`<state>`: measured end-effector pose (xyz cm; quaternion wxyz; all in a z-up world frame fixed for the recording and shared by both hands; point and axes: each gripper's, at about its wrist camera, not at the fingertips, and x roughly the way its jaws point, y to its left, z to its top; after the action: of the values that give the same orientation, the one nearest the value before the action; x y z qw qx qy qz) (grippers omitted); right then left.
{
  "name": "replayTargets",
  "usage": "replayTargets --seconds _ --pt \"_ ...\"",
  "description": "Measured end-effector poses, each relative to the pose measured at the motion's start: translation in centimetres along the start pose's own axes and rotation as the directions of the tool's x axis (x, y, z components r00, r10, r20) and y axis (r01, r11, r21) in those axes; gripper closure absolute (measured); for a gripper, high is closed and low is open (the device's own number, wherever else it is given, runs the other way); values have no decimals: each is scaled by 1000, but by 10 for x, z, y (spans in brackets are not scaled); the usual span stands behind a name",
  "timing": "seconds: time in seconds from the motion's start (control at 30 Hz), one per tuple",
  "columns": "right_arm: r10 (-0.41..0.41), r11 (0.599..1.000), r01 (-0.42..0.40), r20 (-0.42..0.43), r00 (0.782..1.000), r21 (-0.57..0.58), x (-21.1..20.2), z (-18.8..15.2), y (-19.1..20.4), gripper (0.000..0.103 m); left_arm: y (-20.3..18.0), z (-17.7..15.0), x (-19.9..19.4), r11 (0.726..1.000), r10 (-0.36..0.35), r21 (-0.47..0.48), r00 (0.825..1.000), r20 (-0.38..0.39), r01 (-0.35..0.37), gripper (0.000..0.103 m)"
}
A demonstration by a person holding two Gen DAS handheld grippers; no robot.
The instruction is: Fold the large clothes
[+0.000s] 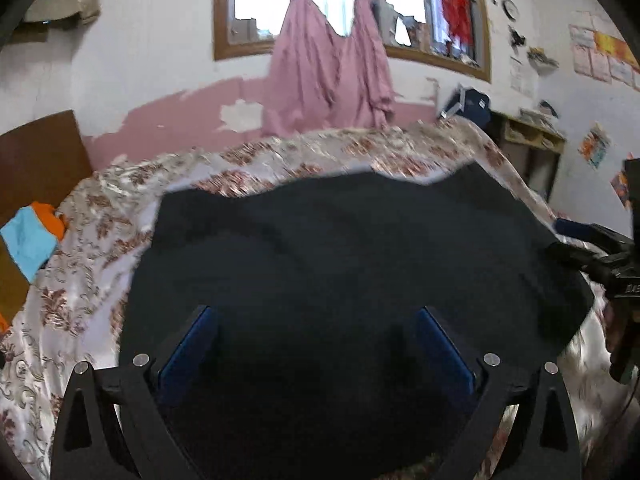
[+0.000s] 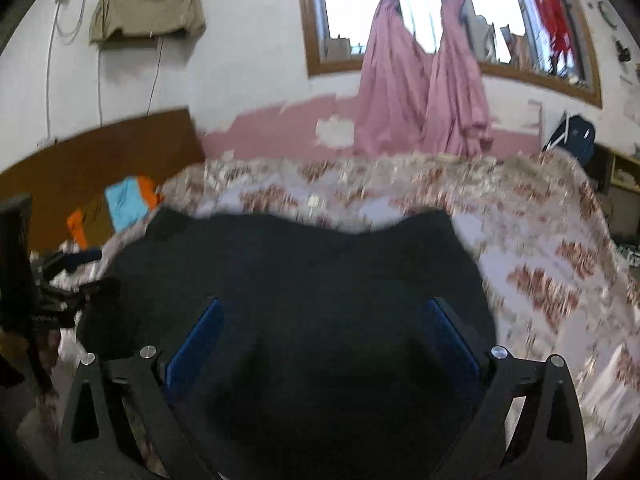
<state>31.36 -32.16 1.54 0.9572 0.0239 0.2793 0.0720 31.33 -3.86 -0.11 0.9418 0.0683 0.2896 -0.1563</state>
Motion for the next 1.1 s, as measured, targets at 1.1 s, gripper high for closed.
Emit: replayTargets --seconds 1.1 --pt "-95 988 129 -315 944 87 176 61 -52 1 65 73 174 992 104 -45 962 -252 -118 0"
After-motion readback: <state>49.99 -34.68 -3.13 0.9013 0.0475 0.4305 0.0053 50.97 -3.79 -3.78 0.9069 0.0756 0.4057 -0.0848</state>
